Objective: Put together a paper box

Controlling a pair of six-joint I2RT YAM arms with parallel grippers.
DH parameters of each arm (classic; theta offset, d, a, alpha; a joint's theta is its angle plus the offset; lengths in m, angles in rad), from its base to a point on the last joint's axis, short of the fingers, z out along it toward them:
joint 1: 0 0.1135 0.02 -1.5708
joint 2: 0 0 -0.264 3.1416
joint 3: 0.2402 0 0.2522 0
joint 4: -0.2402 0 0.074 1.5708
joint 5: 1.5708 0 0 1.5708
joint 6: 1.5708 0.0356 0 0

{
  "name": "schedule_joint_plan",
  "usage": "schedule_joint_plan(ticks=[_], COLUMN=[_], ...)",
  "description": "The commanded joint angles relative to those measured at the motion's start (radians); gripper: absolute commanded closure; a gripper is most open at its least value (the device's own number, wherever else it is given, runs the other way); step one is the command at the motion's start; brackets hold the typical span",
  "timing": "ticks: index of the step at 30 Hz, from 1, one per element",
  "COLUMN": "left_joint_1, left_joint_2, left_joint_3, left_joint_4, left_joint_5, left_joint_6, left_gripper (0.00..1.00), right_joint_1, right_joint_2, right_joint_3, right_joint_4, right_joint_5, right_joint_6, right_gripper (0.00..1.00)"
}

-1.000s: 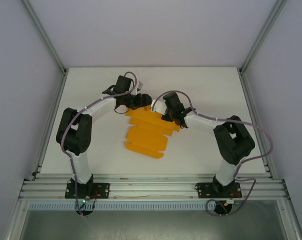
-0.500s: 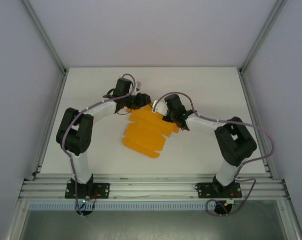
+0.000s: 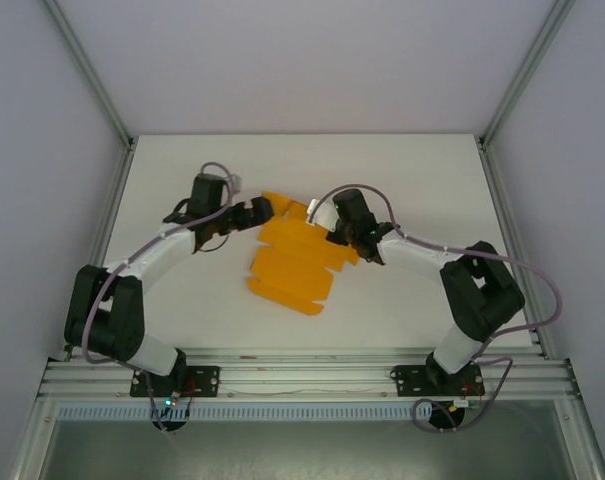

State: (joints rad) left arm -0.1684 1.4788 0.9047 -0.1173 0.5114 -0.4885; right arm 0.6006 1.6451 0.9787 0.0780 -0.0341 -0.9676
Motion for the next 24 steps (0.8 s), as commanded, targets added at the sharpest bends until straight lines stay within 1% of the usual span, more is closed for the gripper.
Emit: schedule_joint_plan(ticks=[1, 3, 5, 7, 8, 10, 11, 13, 15, 17, 20, 24], left_joint_1=[0.087, 0.100, 0.100, 0.099, 0.099, 0.099, 0.099, 0.099, 0.099, 0.098, 0.089, 0.061], left_joint_2=[-0.017, -0.022, -0.009, 0.017, 0.034, 0.074, 0.089, 0.117, 0.133, 0.144, 0.157, 0.167], left_joint_3=[-0.149, -0.207, -0.231, -0.247, -0.248, -0.234, -0.224, -0.206, -0.194, -0.196, -0.202, -0.188], left_joint_4=[0.073, 0.190, 0.291, 0.398, 0.431, 0.438, 0.423, 0.391, 0.371, 0.396, 0.450, 0.464], left_joint_5=[0.024, 0.120, 0.196, 0.248, 0.245, 0.220, 0.185, 0.153, 0.139, 0.164, 0.244, 0.341], left_joint_6=[0.001, 0.008, -0.002, -0.041, -0.058, -0.057, -0.058, -0.044, -0.032, -0.034, -0.030, 0.006], left_gripper=[0.01, 0.07, 0.15, 0.29, 0.31, 0.45, 0.47, 0.55, 0.56, 0.56, 0.56, 0.57], right_joint_1=[-0.019, -0.025, -0.027, -0.027, -0.026, -0.026, -0.028, -0.028, -0.030, -0.030, -0.031, -0.031], right_joint_2=[-0.042, -0.042, -0.041, -0.042, -0.040, -0.043, -0.045, -0.047, -0.048, -0.048, -0.045, -0.043], right_joint_3=[-0.006, 0.001, 0.007, 0.013, 0.015, 0.016, 0.016, 0.017, 0.023, 0.029, 0.038, 0.040], right_joint_4=[-0.031, -0.057, -0.073, -0.078, -0.078, -0.075, -0.072, -0.064, -0.064, -0.071, -0.078, -0.074], right_joint_5=[-0.036, -0.058, -0.074, -0.086, -0.093, -0.108, -0.112, -0.113, -0.116, -0.125, -0.136, -0.125], right_joint_6=[0.052, 0.064, 0.075, 0.091, 0.098, 0.113, 0.117, 0.124, 0.127, 0.132, 0.140, 0.149], right_gripper=[1.00, 1.00, 1.00, 1.00, 1.00, 1.00, 1.00, 1.00, 1.00, 1.00, 1.00, 1.00])
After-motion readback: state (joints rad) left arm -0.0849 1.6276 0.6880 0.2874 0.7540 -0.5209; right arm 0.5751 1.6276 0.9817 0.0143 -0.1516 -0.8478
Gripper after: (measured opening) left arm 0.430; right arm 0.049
